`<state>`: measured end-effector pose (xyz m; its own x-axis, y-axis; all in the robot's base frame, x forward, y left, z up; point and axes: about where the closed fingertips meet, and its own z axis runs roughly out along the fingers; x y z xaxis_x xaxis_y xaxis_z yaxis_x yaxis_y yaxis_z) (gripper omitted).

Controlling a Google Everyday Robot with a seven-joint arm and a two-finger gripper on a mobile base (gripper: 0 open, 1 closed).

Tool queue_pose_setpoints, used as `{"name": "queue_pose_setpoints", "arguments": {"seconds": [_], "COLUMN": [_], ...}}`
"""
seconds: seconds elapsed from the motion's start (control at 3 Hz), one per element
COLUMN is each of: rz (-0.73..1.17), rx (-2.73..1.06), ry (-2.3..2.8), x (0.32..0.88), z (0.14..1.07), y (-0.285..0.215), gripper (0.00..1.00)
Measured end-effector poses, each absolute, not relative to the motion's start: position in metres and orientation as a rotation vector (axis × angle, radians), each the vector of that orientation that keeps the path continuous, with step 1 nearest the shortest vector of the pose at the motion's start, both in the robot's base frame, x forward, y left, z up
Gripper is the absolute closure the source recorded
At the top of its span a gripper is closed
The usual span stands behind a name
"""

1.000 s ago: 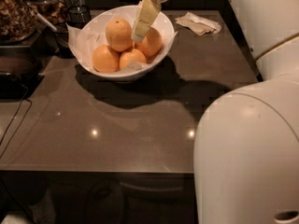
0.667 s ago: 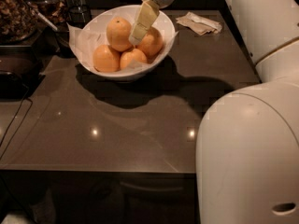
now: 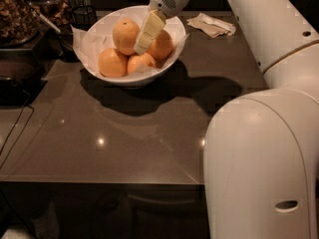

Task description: Pick orange from white bowl

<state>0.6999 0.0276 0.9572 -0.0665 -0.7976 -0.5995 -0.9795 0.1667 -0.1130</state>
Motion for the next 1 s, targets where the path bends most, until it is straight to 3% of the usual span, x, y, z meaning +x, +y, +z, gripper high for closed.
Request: {"name": "queue_pose_setpoints", "arguments": {"seconds": [1.0], "rz": [0.458], "rx": [-1.772], "ry": [1.82], "x": [0.692], "z": [0.962], "y": [0.057], "gripper": [0.0]}}
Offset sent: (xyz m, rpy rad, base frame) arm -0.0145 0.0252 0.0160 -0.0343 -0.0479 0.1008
